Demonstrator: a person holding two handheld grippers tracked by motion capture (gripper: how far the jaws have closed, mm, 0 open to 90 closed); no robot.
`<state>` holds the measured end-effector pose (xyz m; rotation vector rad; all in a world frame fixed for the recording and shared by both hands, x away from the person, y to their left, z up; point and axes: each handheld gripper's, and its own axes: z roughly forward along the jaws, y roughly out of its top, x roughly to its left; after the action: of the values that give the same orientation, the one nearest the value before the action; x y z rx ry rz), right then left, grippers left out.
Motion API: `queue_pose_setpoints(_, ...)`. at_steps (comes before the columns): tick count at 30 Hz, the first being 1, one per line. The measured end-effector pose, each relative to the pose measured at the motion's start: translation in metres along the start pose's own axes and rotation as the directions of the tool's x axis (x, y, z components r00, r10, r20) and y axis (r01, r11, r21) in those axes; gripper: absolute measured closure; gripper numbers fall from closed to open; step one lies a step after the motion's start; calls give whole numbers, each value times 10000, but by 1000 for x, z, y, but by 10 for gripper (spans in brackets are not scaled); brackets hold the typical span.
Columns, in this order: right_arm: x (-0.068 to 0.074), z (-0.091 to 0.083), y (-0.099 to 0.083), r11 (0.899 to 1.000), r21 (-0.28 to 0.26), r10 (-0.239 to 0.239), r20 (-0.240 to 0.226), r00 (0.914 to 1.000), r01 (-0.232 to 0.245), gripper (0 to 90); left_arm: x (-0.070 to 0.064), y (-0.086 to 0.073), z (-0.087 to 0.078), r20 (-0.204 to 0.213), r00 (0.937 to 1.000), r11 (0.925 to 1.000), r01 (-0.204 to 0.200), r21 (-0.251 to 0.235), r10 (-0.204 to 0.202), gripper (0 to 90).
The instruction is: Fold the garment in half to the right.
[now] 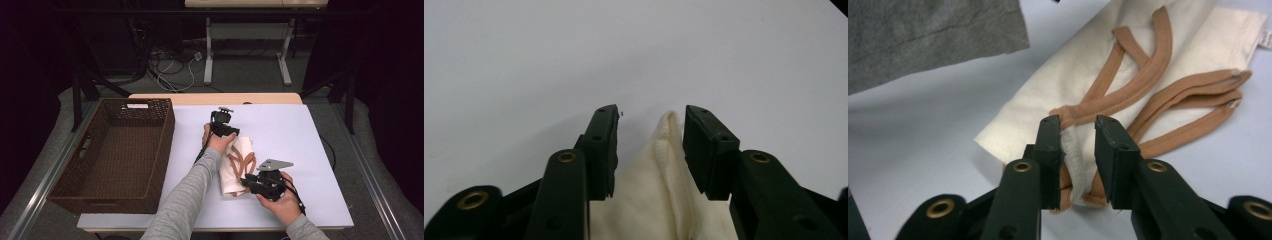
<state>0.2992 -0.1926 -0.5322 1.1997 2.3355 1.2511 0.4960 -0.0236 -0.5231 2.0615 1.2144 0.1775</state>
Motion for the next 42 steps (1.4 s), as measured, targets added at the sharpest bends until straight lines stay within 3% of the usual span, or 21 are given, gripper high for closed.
queue_pose_setpoints(4, -2, 1, 2, 9990, -357, -248, 164, 9996, 254, 640, 4, -6, -10, -48, 10000, 9994, 8, -340, -10, 508)
queue_pose_setpoints(5, -4, 2, 4, 9977, -490, -449, 225, 9987, 460, 628, 5, -7, -12, -101, 9998, 9991, -195, -383, 191, 494)
queue_pose_setpoints(10, -7, 8, 10, 9942, -782, -702, 448, 9965, 735, 579, 10, -14, -18, -411, 9985, 9977, -389, -549, 366, 436)
queue_pose_setpoints(14, -7, 19, 16, 9908, -558, -1198, 601, 9910, 1232, 557, 17, -20, -24, -458, 9972, 9957, -617, -693, 586, 425)
queue_pose_setpoints(17, -6, 26, 18, 9852, -587, -1560, 846, 9841, 1612, 557, 22, -24, -29, -331, 9988, 9970, -385, -666, 364, 417)
queue_pose_setpoints(21, -7, 35, 23, 9841, -498, -1646, 1032, 9809, 1704, 558, 28, -28, -33, -198, 9998, 9968, -20, -795, 4, 403)
queue_pose_setpoints(29, -11, 53, 39, 9774, -576, -1938, 1407, 9709, 2035, 579, 34, -34, -40, 226, 9984, 9941, 542, -937, -524, 230)
queue_pose_setpoints(32, -12, 62, 42, 9786, -441, -1929, 1455, 9704, 2011, 588, 35, -34, -43, 242, 9980, 9941, 607, -899, -587, 169)
queue_pose_setpoints(35, -14, 70, 44, 9806, -186, -1897, 1568, 9692, 1950, 593, 33, -35, -45, -134, 9979, 9942, 618, -882, -633, 160)
queue_pose_setpoints(39, -15, 80, 44, 9807, -10, -1925, 1732, 9659, 1957, 594, 33, -37, -50, -85, 9970, 9916, 751, -1056, -764, 153)
queue_pose_setpoints(42, -14, 86, 44, 9780, 184, -2072, 2027, 9571, 2079, 634, 33, -39, -54, -56, 9962, 9889, 852, -1219, -865, 130)
